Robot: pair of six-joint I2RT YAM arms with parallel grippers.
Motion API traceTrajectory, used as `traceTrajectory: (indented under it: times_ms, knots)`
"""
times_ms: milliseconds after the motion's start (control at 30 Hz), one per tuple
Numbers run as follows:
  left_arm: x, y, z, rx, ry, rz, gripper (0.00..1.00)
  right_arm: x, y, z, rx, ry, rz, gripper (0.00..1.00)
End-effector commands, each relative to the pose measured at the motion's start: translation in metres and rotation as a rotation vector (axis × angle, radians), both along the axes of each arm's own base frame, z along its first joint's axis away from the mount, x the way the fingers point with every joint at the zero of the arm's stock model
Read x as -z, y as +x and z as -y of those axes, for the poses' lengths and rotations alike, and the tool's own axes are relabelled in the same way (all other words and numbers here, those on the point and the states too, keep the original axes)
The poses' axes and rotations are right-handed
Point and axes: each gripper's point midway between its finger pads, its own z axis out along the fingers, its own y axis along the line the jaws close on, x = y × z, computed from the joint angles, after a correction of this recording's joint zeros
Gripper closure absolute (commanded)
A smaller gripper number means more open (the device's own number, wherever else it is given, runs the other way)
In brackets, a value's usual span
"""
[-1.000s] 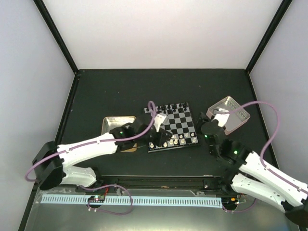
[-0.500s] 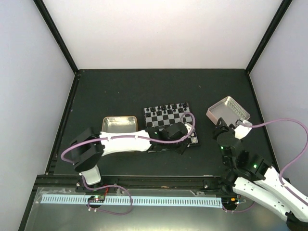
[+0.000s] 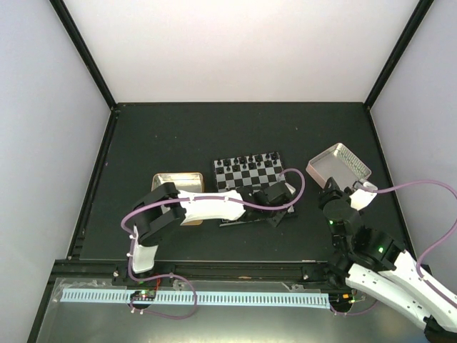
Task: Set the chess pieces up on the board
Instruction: Place the chess piece on the chessboard.
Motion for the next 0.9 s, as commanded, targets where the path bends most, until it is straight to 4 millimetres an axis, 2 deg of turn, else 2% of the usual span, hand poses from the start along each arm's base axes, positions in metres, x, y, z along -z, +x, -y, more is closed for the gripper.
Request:
traceTrajectory:
  times_ms: [0, 433, 867]
  knots:
    - [0.001, 0.010, 0.005, -0.009, 0.037, 0.053, 0.95, -0.002, 0.000, 0.010, 0.063, -0.006, 0.027, 0.37]
    - [0.012, 0.016, 0.014, 0.010, 0.053, 0.061, 0.93, -0.002, 0.002, 0.006, 0.052, -0.002, 0.027, 0.37]
    - [0.020, 0.025, 0.012, -0.011, 0.082, 0.084, 0.88, -0.001, 0.002, 0.006, 0.052, -0.003, 0.027, 0.35]
